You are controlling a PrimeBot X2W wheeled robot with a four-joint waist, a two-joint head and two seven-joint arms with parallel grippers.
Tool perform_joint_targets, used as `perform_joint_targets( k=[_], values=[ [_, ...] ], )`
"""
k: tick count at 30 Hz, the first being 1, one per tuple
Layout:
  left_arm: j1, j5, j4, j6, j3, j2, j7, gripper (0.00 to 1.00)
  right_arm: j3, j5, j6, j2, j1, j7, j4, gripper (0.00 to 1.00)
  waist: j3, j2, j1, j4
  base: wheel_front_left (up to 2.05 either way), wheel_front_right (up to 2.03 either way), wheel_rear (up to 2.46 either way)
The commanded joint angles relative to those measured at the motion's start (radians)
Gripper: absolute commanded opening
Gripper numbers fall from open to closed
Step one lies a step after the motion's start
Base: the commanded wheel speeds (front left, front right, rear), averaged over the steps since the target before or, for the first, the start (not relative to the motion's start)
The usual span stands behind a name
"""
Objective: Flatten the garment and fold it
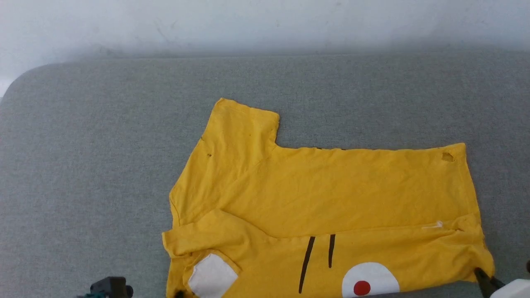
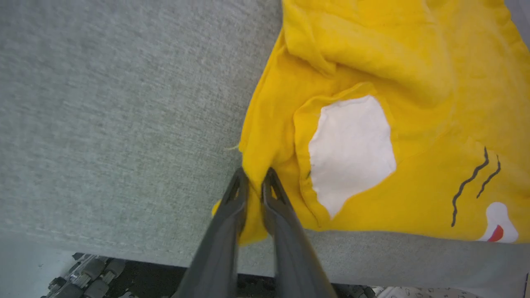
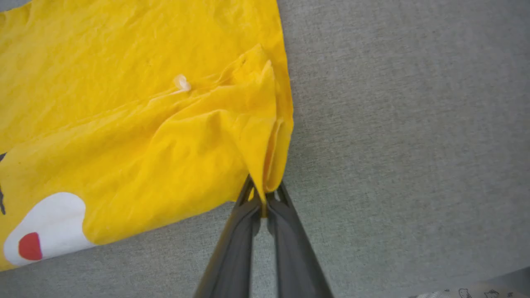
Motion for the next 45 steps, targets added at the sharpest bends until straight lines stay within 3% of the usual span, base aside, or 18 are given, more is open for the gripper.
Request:
perform_joint_targets(
  k=[1, 7, 16, 20, 27, 31, 37, 45],
  values=[
    [-0.037, -0.004, 0.027, -0.013, 0.005, -0.012, -0.025, 1.0, 0.021, -0.009, -0.002, 0.003, -0.017, -0.01, 0.016, 1.0, -0.002, 0.0, 0.0001, 0.001, 0.0, 0.0, 0.0],
    [-0.089, -0.033, -0.006, -0.048, 0.067, -0.027, -0.101, 1.0, -0.01, -0.004, -0.002, 0.003, -0.06, -0.048, -0.021, 1.0, 0.003, 0.0, 0.0001, -0.004, 0.0, 0.0, 0.0],
    [-0.288, 0.121, -0.128, -0.033, 0.126, 0.086, -0.178, 1.0, -0.011, -0.05, -0.002, -0.019, -0.167, -0.136, -0.131, 1.0, 0.09, 0.0, 0.0001, -0.018, 0.0, 0.0, 0.0],
    [-0.494, 0.2, -0.12, -0.067, 0.09, 0.126, -0.196, 1.0, 0.031, -0.054, -0.002, -0.047, -0.228, -0.184, -0.147, 1.0, 0.168, 0.0, 0.0001, -0.028, 0.0, 0.0, 0.0],
    [-0.896, 0.284, 0.052, -0.168, -0.028, 0.158, -0.115, 1.0, 0.123, -0.042, -0.002, -0.085, -0.335, -0.25, -0.132, 1.0, 0.307, 0.0, 0.0001, -0.051, 0.0, 0.0, 0.0],
    [-1.045, 0.268, 0.196, -0.234, -0.089, 0.141, -0.032, 1.0, 0.154, -0.036, -0.002, -0.092, -0.379, -0.27, -0.108, 1.0, 0.35, 0.0, 0.0001, -0.071, 0.0, 0.0, 0.0],
    [-1.135, 0.248, 0.364, -0.294, -0.142, 0.146, 0.075, 1.0, 0.177, -0.025, -0.002, -0.09, -0.402, -0.284, -0.065, 1.0, 0.387, 0.0, 0.0001, -0.11, 0.0, 0.0, 0.0],
    [-1.156, 0.244, 0.459, -0.312, -0.167, 0.163, 0.137, 1.0, 0.181, -0.018, -0.002, -0.096, -0.419, -0.301, -0.038, 1.0, 0.423, 0.0, 0.0001, -0.145, 0.0, 0.0, 0.0]
  ],
)
